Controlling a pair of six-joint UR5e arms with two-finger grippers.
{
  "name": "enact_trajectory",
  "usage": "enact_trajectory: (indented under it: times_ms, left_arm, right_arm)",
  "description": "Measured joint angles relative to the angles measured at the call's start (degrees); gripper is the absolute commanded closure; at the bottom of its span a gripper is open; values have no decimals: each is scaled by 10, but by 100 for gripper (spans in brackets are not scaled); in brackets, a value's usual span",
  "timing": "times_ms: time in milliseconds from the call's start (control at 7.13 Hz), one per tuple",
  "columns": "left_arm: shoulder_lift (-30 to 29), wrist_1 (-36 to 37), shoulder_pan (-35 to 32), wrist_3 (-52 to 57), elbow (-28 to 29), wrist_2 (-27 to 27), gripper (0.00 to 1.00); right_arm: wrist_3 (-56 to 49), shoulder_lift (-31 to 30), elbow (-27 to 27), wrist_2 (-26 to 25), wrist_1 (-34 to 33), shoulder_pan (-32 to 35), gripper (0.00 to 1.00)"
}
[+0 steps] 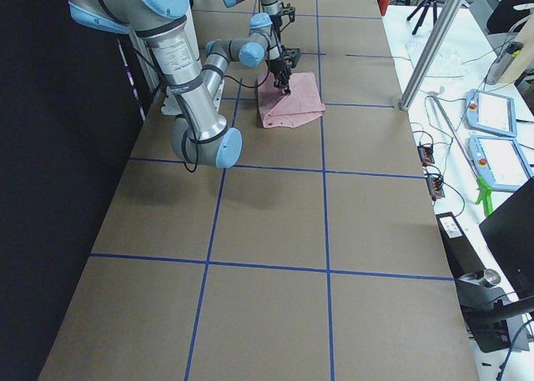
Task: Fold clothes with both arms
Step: 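Lift the near edge with both grippers and fold it over toward the far edge, then release the shirt and raise both grippers away from it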
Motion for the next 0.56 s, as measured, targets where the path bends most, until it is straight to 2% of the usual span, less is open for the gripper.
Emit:
enact_trajectory:
  times_ms: [140, 281, 561]
  left_arm:
    - [-11, -19, -28, 22, 38, -1, 41]
    - [-26, -59, -52, 44, 97, -1, 0]
    - [-41, -184, -94, 112, 224, -1, 0]
  right_arm:
    - [-9, 28, -47, 8, 7, 22, 58]
    - [-17, 54, -107, 11, 34, 38, 1]
    - [-66, 102, -261, 17, 156, 70, 0]
